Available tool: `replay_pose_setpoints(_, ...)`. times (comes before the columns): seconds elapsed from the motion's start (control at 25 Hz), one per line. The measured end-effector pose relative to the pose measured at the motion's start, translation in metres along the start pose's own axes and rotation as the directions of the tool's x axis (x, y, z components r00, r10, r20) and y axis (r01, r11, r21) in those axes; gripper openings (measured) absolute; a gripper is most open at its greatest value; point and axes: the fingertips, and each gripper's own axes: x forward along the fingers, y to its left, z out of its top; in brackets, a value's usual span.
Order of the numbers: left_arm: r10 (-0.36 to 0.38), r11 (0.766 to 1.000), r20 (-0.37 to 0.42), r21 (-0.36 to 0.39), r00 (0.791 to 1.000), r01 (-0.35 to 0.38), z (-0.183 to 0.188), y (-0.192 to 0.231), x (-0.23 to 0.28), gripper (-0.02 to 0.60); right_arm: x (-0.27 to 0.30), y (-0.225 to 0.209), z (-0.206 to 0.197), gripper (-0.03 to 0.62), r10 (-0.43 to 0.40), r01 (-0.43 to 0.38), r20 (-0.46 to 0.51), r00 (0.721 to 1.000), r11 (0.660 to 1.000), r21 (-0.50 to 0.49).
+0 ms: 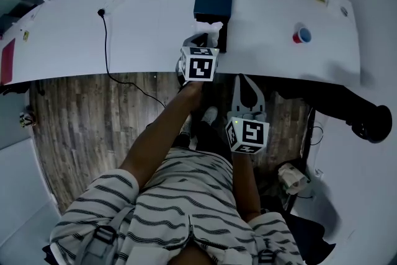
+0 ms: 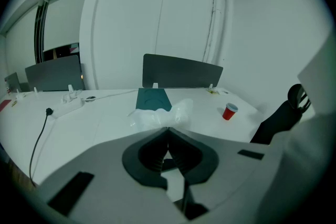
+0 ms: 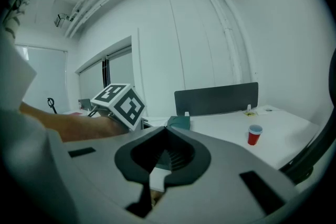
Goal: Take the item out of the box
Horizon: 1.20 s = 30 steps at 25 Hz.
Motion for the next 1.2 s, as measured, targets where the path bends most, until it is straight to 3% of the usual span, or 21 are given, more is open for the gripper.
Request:
replay_pose_setpoints(0.8,-0.074,0.995,0.164,0.077,0.984,0.062,0.025,-0.016,-0.085,0.025,-0.024,0.023,0.035,0.018,-0.018,0.018,0.071,0.997,1.0,-0.005)
replay_pose_setpoints(1.2,-0.113,0.989,0.248,0.118,0.962,0.086,0.025,-0.025,-0.119,0.025,-0.041,0.031,0.043,0.018,-0.036,0.038,0.092,0.995,0.999,-0.015)
